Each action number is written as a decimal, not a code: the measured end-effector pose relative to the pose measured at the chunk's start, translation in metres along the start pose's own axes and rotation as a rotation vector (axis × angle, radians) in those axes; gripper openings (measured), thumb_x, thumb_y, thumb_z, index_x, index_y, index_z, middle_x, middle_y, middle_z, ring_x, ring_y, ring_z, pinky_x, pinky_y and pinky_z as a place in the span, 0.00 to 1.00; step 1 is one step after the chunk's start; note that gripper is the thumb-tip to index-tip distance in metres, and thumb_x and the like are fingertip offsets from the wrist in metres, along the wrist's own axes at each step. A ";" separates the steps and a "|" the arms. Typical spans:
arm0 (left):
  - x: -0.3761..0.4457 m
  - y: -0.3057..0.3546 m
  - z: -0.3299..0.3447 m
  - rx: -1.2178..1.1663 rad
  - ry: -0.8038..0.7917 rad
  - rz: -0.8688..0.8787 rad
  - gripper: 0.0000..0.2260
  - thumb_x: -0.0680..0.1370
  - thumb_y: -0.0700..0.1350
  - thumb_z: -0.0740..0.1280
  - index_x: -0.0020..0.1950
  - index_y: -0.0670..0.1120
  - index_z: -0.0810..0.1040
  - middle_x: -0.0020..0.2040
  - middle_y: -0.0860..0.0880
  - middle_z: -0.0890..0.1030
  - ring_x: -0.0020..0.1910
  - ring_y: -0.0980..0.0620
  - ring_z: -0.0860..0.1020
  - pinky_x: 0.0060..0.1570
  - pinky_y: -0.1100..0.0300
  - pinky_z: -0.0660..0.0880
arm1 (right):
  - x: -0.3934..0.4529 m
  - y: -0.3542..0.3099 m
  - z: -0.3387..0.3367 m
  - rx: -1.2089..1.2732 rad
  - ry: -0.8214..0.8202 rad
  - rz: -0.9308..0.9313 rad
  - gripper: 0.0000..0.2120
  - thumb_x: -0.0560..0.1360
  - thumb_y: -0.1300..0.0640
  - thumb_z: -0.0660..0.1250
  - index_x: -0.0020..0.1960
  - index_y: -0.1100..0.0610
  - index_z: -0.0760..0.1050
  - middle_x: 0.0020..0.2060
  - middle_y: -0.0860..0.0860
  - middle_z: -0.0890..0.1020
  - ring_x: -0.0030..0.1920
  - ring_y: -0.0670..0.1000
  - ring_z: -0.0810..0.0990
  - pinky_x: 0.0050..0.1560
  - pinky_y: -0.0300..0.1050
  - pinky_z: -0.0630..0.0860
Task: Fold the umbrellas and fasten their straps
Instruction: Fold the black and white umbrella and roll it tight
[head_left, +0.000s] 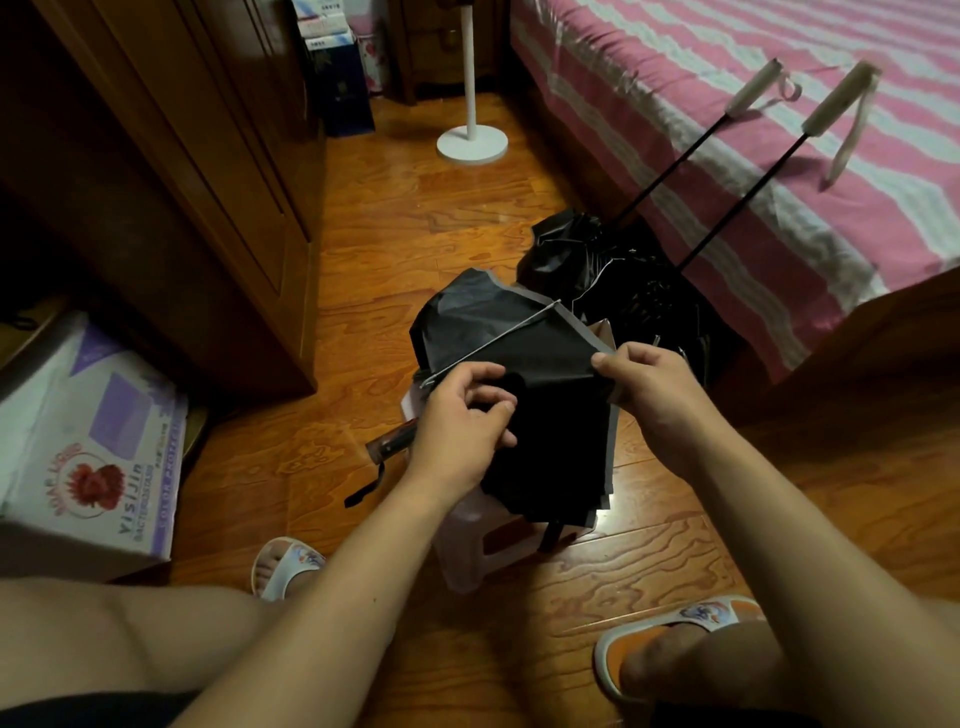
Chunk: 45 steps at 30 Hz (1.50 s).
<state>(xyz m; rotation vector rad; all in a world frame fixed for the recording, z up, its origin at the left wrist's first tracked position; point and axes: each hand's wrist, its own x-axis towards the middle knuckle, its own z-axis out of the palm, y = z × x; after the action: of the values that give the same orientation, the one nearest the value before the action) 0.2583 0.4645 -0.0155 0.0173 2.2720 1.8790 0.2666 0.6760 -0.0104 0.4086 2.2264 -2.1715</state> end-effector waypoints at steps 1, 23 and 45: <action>0.000 -0.001 0.001 0.029 0.022 -0.005 0.16 0.80 0.37 0.69 0.66 0.49 0.73 0.55 0.49 0.80 0.34 0.53 0.81 0.42 0.58 0.82 | 0.000 0.000 0.000 -0.005 -0.008 -0.008 0.18 0.78 0.53 0.70 0.29 0.48 0.74 0.37 0.53 0.76 0.46 0.56 0.77 0.54 0.55 0.73; 0.003 -0.012 -0.007 0.091 -0.107 0.069 0.24 0.80 0.32 0.67 0.71 0.55 0.74 0.59 0.45 0.81 0.35 0.49 0.83 0.47 0.58 0.83 | -0.005 -0.005 -0.003 0.064 -0.022 0.016 0.20 0.80 0.56 0.69 0.29 0.49 0.74 0.36 0.50 0.77 0.45 0.52 0.78 0.53 0.51 0.73; -0.004 -0.027 -0.002 0.513 0.498 0.599 0.07 0.76 0.35 0.71 0.52 0.45 0.81 0.47 0.49 0.79 0.47 0.47 0.79 0.46 0.49 0.78 | -0.018 -0.011 0.005 -0.170 -0.043 -0.129 0.11 0.81 0.61 0.67 0.59 0.50 0.83 0.54 0.48 0.85 0.56 0.46 0.83 0.56 0.41 0.77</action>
<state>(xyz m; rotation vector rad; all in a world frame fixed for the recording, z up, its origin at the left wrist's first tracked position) 0.2653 0.4567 -0.0405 0.3808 3.3434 1.5724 0.2810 0.6677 0.0038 0.2187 2.4517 -2.0026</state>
